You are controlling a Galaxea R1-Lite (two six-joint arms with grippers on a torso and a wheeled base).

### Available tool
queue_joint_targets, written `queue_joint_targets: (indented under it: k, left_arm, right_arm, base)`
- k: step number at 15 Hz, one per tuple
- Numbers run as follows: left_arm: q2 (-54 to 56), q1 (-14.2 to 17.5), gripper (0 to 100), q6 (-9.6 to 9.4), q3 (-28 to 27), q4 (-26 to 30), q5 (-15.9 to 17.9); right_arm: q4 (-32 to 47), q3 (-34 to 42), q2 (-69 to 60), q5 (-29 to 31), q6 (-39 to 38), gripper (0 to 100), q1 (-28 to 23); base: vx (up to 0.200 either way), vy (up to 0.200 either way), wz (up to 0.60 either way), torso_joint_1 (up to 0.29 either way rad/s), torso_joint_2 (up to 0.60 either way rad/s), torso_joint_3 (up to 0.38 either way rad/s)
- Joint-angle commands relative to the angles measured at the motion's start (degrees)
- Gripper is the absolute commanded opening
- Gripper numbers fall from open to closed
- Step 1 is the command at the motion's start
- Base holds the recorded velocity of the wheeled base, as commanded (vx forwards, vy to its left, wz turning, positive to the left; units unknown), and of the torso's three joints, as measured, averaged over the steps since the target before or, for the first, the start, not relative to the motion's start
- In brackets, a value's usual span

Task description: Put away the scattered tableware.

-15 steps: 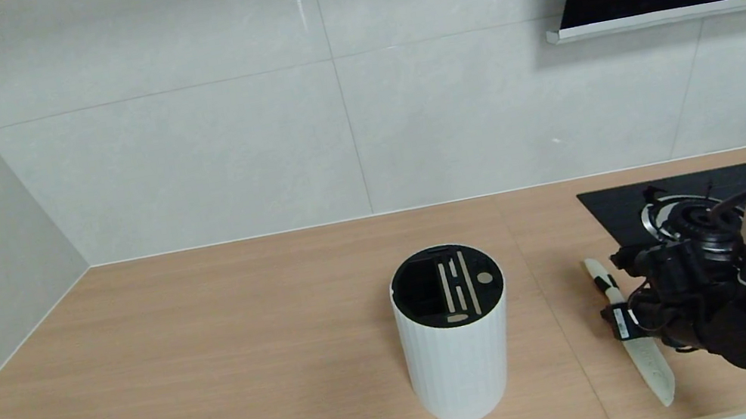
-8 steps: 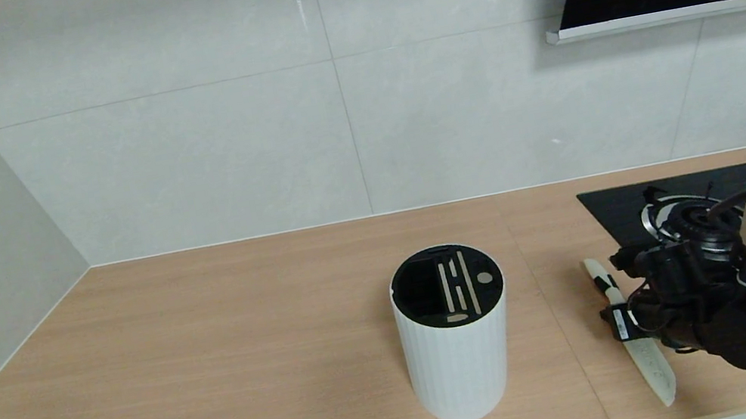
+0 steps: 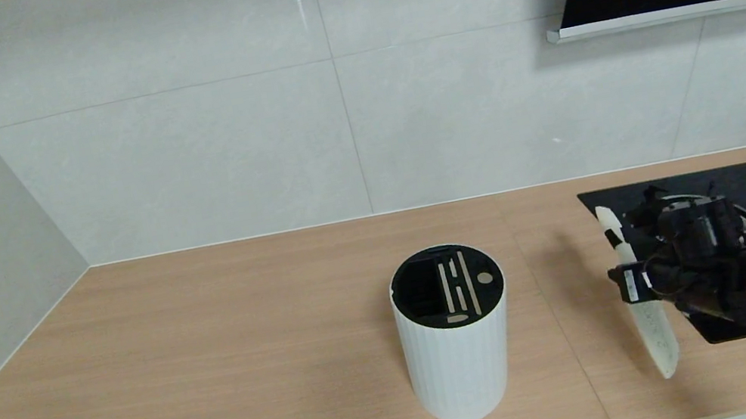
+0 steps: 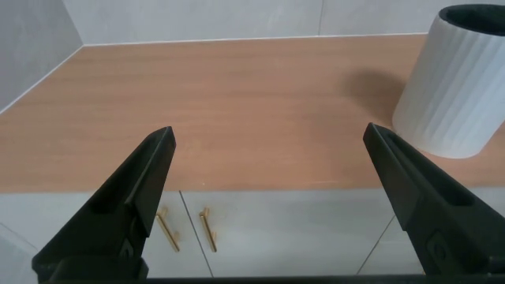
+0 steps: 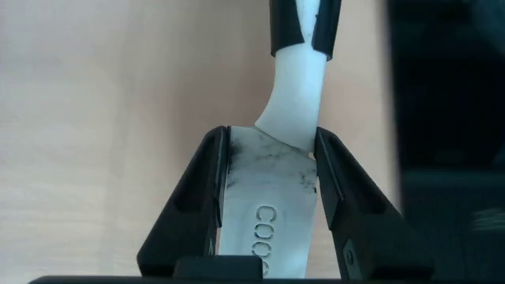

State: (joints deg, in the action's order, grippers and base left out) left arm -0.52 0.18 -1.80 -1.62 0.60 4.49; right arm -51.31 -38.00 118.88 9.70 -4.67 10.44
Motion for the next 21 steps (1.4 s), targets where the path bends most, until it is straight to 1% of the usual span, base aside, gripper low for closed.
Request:
queue_joint_targets:
  k: [1, 2, 3, 4, 5, 6, 7, 8, 9, 10, 11, 12, 13, 14, 15, 16, 17, 18, 19, 20, 21]
  left_arm:
    - [-5.5, -0.2, 100, -0.31, -6.0, 1.9, 5.8]
    - [-12.5, -0.2, 100, -0.22, -12.0, 2.8, 9.8]
    - [-17.8, -0.2, 100, -0.13, -15.9, 2.8, 11.6]
    - [-28.8, -0.2, 100, -0.13, -23.2, 2.8, 14.6]
    - [-34.5, -0.3, 100, -0.48, -26.5, 2.7, 16.3]
    - [-42.0, -1.0, 100, -1.45, -31.2, 2.5, 18.7]
    - [-47.9, -2.6, 100, -2.15, -34.8, 2.4, 19.9]
    - [-52.2, -4.6, 100, -1.98, -37.4, 1.4, 20.0]
    - [-55.8, -8.0, 100, -1.10, -38.7, -0.3, 20.0]
    - [-59.5, -13.1, 100, 1.89, -39.2, -4.4, 19.9]
    - [-62.3, -17.6, 100, 5.85, -39.2, -8.4, 19.9]
    - [-64.7, -21.8, 100, 10.86, -39.2, -12.3, 19.9]
    - [-68.0, -25.3, 100, 17.19, -39.5, -16.9, 19.9]
    - [-71.3, -27.9, 100, 23.43, -39.5, -21.9, 19.8]
    - [-73.4, -29.2, 100, 26.94, -39.3, -24.9, 19.8]
    - [-78.1, -31.3, 100, 33.80, -39.2, -31.9, 19.8]
    - [-81.0, -32.1, 100, 37.58, -39.0, -36.5, 19.7]
    - [-82.0, -32.1, 100, 38.63, -38.6, -38.4, 19.7]
    - [-85.3, -32.7, 100, 40.74, -37.4, -43.8, 19.7]
    - [-87.7, -34.5, 100, 41.44, -36.4, -47.2, 19.5]
    - [-90.2, -36.3, 100, 41.97, -35.5, -51.6, 18.1]
  right_arm:
    - [8.3, -5.3, -14.2, 0.4, 0.0, 0, 1.0]
    - [11.6, -8.2, -16.8, 0.3, 0.1, 0, 1.8]
    - [13.3, -10.2, -18.1, 0.4, 0.1, 0, 2.7]
    - [15.9, -13.6, -20.5, 0.4, 0.2, 0, 4.7]
    - [16.9, -15.4, -21.9, 0.5, 0.5, 0, 6.4]
    - [18.4, -16.5, -24.4, 0.8, 0.5, 0, 9.2]
    - [18.7, -16.1, -26.9, 1.5, 0.5, 0, 12.2]
    - [18.7, -15.3, -28.7, 2.7, 0.5, 0, 14.9]
    - [18.6, -14.3, -30.0, 3.9, 0.5, 0, 17.3]
    - [18.6, -12.7, -31.8, 5.0, 0.4, 0, 20.0]
    - [18.7, -11.4, -32.6, 4.6, 0.4, 0, 21.8]
    - [18.5, -11.5, -32.4, 5.1, 0.4, 0, 24.2]
    - [18.6, -11.4, -32.4, 5.2, 0.4, 0, 26.3]
    - [18.7, -10.7, -32.3, 5.2, 0.4, 0, 27.4]
    - [18.7, -10.4, -32.2, 5.2, 0.4, 0, 28.4]
    - [18.7, -9.7, -32.0, 5.1, 0.2, 0, 31.6]
    - [18.6, -8.8, -32.0, 5.2, 0.2, 0, 34.7]
    - [18.6, -8.5, -31.9, 5.2, 0.2, 0, 35.4]
    - [18.4, -8.4, -31.2, 5.3, 0.0, 0, 38.3]
    - [18.4, -8.4, -30.5, 5.2, -0.1, 0, 39.3]
    - [18.3, -8.6, -29.5, 5.3, -0.3, 0, 40.6]
  base:
    - [0.000, 0.000, 0.00, 0.000, 0.00, 0.000]
    - [0.000, 0.000, 0.00, 0.000, 0.00, 0.000]
    - [0.000, 0.000, 0.00, 0.000, 0.00, 0.000]
    - [0.000, 0.000, 0.00, 0.000, 0.00, 0.000]
    - [0.000, 0.000, 0.00, 0.000, 0.00, 0.000]
    - [0.000, 0.000, 0.00, 0.000, 0.00, 0.000]
    - [0.000, 0.000, 0.00, 0.000, 0.00, 0.000]
    - [0.000, 0.000, 0.00, 0.000, 0.00, 0.000]
    - [0.000, 0.000, 0.00, 0.000, 0.00, 0.000]
    - [0.000, 0.000, 0.00, 0.000, 0.00, 0.000]
    - [0.000, 0.000, 0.00, 0.000, 0.00, 0.000]
    - [0.000, 0.000, 0.00, 0.000, 0.00, 0.000]
    - [0.000, 0.000, 0.00, 0.000, 0.00, 0.000]
    - [0.000, 0.000, 0.00, 0.000, 0.00, 0.000]
    - [0.000, 0.000, 0.00, 0.000, 0.00, 0.000]
    - [0.000, 0.000, 0.00, 0.000, 0.00, 0.000]
    - [0.000, 0.000, 0.00, 0.000, 0.00, 0.000]
    - [0.000, 0.000, 0.00, 0.000, 0.00, 0.000]
    - [0.000, 0.000, 0.00, 0.000, 0.00, 0.000]
    - [0.000, 0.000, 0.00, 0.000, 0.00, 0.000]
    - [0.000, 0.000, 0.00, 0.000, 0.00, 0.000]
